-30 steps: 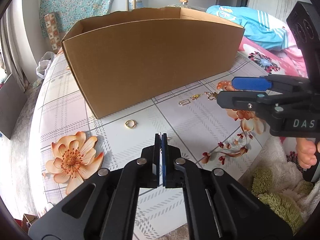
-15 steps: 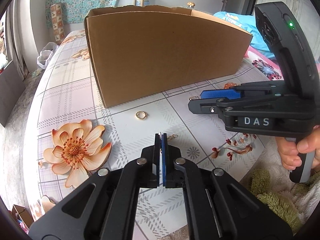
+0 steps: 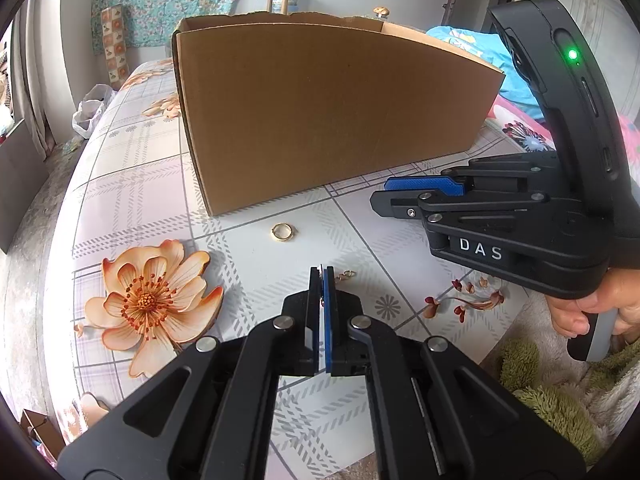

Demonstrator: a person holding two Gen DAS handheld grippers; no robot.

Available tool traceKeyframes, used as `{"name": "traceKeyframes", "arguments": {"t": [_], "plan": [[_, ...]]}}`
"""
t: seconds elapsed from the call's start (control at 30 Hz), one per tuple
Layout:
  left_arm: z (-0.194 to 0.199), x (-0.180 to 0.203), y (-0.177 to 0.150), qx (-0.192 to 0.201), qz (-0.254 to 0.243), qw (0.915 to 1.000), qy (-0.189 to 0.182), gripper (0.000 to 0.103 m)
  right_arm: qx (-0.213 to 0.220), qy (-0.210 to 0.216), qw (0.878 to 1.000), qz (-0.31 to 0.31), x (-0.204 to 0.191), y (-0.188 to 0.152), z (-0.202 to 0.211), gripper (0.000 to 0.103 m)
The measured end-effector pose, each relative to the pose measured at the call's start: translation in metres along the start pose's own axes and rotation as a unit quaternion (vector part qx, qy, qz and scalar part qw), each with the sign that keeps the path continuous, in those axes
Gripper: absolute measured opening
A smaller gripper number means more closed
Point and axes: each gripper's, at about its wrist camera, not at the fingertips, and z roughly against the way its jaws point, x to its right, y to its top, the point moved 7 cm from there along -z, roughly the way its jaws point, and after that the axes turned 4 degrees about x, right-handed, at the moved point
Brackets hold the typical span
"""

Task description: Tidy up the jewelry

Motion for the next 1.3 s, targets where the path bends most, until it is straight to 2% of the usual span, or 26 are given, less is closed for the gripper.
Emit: {"name": "traceKeyframes", "arguments": {"t": [0.03, 0.1, 0.37, 0.5, 0.63, 0.9, 1.1, 1.23, 1.3], "plan": [[0.000, 0.000, 0.000, 0.000, 0.000, 1.0000, 0.000, 0.001, 0.001, 0.002, 1.000, -0.002, 0.000, 0.000, 0.000, 0.007], [0.000, 0.000, 0.000, 0.001, 0.001, 1.0000, -0.001, 0.001, -0.001, 0.008, 1.000, -0.008, -0.004, -0.002, 0.000, 0.005], [-0.001, 0.000, -0.001, 0.004, 0.001, 1.0000, -0.004, 0.001, -0.008, 0.032, 0.999, -0.022, -0.007, -0.004, 0.006, 0.005], [-0.001, -0.001, -0.001, 0.004, 0.002, 1.0000, -0.006, 0.001, -0.019, 0.028, 0.999, -0.038, 0.003, -0.008, 0.009, 0.009], [-0.002, -0.001, -0.002, 0.005, 0.003, 0.9999, -0.009, 0.001, -0.030, 0.027, 0.997, -0.062, 0.014, -0.011, 0.006, 0.021], [-0.002, -0.002, -0.003, 0.005, 0.005, 0.9999, -0.012, 0.001, -0.031, 0.014, 0.999, -0.029, 0.008, -0.007, 0.001, 0.021], [-0.002, -0.003, -0.004, 0.005, 0.007, 0.9999, -0.013, 0.001, -0.060, 0.082, 0.993, -0.059, -0.003, -0.014, 0.006, 0.021], [-0.002, -0.003, -0.006, 0.006, 0.006, 0.9999, -0.014, 0.001, -0.036, 0.047, 0.998, -0.030, 0.002, -0.007, 0.009, 0.021], [-0.002, -0.003, -0.006, 0.006, 0.005, 0.9999, -0.013, 0.001, -0.032, 0.047, 0.998, -0.028, 0.002, -0.001, 0.004, 0.021]]}}
